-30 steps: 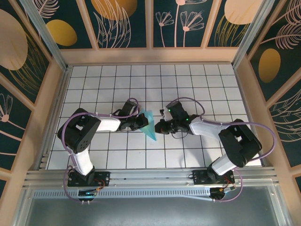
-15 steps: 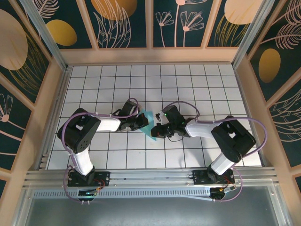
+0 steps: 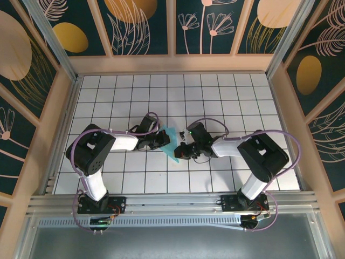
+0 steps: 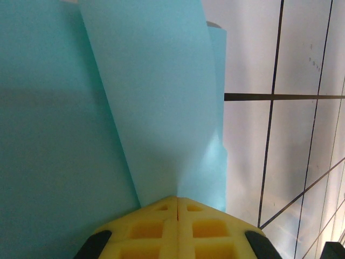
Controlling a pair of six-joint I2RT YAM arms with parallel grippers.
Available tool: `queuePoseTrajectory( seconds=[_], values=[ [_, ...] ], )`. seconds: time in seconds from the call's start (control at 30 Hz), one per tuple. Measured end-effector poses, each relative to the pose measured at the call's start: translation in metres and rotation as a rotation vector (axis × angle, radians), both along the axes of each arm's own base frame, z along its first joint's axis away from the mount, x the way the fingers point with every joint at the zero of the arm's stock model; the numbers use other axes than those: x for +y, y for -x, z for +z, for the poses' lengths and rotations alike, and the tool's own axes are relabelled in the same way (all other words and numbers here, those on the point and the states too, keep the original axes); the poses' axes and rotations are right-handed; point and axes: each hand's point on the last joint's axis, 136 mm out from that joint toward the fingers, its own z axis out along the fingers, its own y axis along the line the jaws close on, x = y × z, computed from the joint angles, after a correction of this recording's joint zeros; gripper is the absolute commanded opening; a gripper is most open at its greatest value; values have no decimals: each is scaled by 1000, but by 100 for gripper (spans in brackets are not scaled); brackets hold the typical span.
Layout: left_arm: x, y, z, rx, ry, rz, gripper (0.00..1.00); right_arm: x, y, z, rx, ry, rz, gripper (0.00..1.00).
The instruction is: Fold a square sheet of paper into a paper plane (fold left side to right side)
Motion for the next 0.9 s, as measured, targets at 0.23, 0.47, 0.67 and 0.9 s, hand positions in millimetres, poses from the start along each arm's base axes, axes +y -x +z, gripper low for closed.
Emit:
queuePoseTrajectory(
  seconds=[0.23, 0.47, 0.67, 0.9],
  values=[
    [0, 0, 0, 0, 0, 0, 0, 0, 6, -6, 19, -7, 10, 0],
    [0, 0, 0, 0, 0, 0, 0, 3, 9, -8, 18, -13, 16, 0],
    [0, 0, 0, -2, -1, -2, 0, 2, 10, -9, 26, -10, 11, 0],
    [0, 0, 0, -3, -1, -2, 0, 0, 10, -11, 27, -1, 8, 0]
  ],
)
